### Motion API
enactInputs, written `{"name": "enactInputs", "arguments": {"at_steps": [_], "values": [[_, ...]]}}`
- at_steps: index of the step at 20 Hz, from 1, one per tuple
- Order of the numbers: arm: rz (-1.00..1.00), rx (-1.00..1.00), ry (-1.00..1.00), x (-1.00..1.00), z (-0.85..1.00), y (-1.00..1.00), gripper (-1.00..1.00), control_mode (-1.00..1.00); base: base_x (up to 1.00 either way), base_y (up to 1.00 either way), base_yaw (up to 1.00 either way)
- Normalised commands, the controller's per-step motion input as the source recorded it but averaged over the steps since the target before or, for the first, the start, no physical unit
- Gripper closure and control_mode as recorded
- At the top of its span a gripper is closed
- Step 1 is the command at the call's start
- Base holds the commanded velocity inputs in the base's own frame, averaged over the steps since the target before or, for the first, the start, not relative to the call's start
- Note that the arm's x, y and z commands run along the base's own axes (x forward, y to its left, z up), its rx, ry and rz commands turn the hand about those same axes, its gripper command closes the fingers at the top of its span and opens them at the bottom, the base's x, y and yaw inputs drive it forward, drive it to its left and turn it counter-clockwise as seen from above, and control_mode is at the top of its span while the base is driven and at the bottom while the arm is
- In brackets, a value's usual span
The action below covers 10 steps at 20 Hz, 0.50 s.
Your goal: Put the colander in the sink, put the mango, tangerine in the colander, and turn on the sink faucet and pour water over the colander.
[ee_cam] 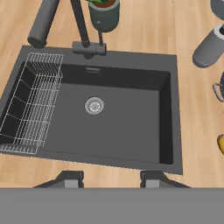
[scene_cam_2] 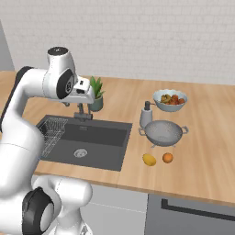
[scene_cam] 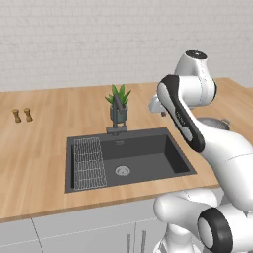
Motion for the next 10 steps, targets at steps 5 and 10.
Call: {"name": "enactInputs", "arguments": {"at_steps": [5,10], "values": [[0.0,0.0,0.0,0.0,-0.01,-0.2,-1.0,-1.0,0.0,0.0,0.0],[0.0,0.0,0.0,0.0,-0.15,-0.63,-1.0,-1.0,0.0,0.0,0.0]]}}
